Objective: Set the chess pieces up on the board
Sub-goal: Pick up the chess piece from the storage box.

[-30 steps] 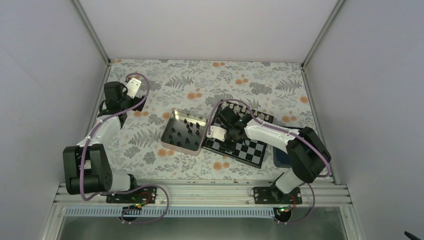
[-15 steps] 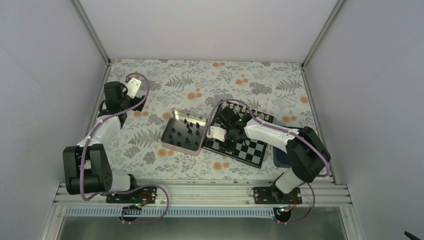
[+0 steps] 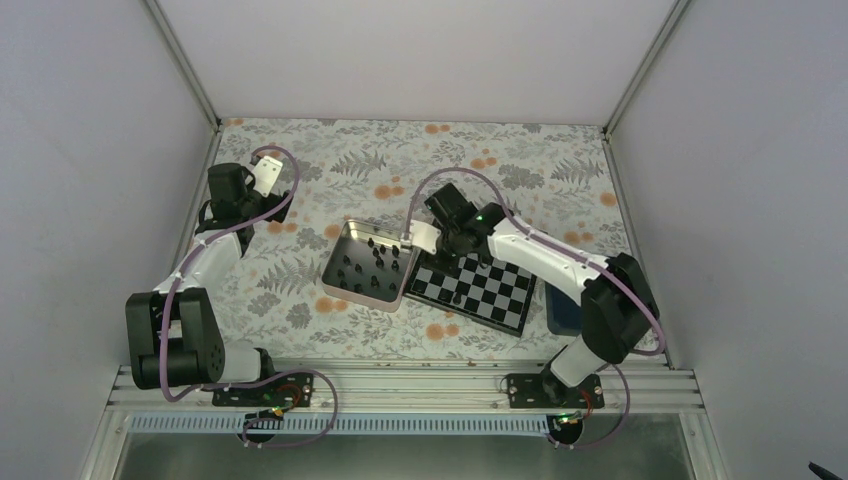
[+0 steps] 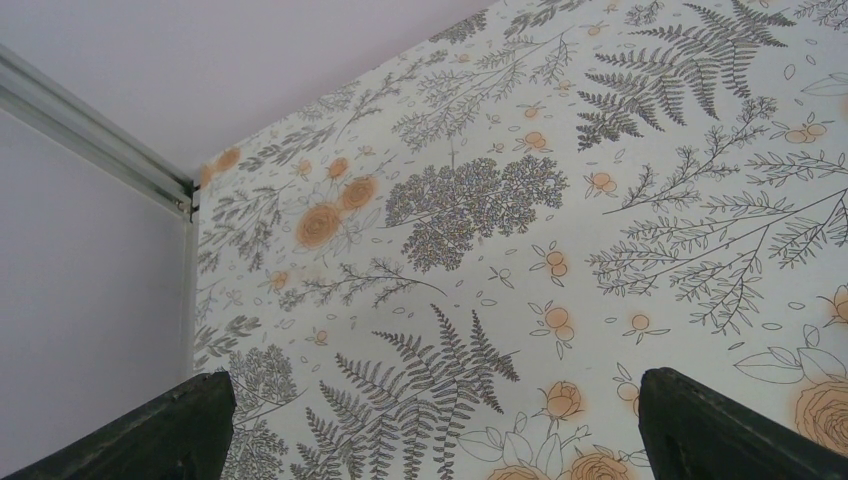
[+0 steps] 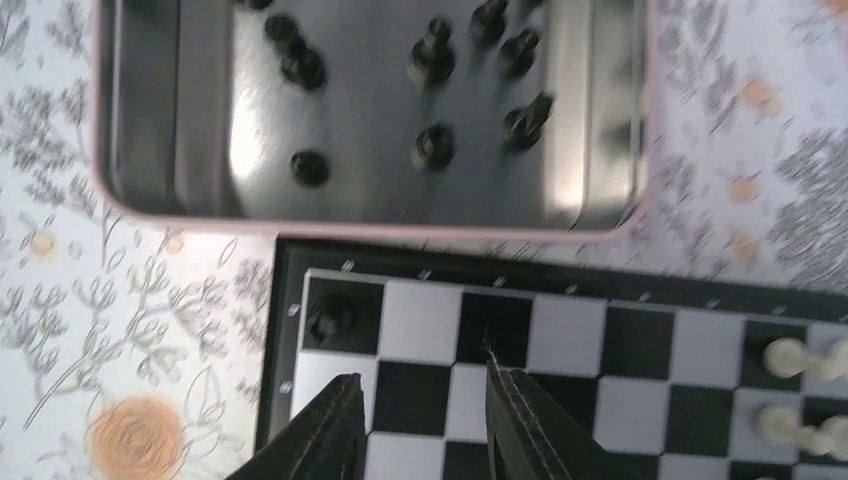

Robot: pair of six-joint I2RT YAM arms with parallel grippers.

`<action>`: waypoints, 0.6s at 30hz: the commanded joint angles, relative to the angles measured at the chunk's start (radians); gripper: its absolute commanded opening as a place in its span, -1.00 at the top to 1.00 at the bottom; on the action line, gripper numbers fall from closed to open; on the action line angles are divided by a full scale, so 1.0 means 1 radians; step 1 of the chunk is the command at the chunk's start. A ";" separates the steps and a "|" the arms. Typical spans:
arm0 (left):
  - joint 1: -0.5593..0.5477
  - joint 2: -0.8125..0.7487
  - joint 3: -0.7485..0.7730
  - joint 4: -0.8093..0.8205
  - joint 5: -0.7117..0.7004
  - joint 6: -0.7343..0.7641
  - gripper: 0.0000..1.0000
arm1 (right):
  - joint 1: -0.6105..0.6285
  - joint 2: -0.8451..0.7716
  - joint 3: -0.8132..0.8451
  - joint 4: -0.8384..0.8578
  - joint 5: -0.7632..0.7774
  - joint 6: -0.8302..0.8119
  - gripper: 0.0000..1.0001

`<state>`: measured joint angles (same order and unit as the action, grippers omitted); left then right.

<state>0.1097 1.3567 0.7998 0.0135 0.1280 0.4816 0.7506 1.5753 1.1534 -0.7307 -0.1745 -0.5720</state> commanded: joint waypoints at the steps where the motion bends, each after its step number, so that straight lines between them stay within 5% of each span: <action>1: 0.007 -0.026 -0.007 0.021 0.010 -0.005 -1.00 | 0.010 0.076 0.103 0.056 0.005 0.011 0.33; 18: 0.006 -0.039 -0.014 0.026 0.021 -0.003 -1.00 | 0.081 0.458 0.433 0.030 -0.078 -0.008 0.29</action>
<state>0.1097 1.3346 0.7982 0.0147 0.1284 0.4820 0.8185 1.9961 1.5452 -0.6899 -0.2176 -0.5735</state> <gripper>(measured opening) 0.999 0.350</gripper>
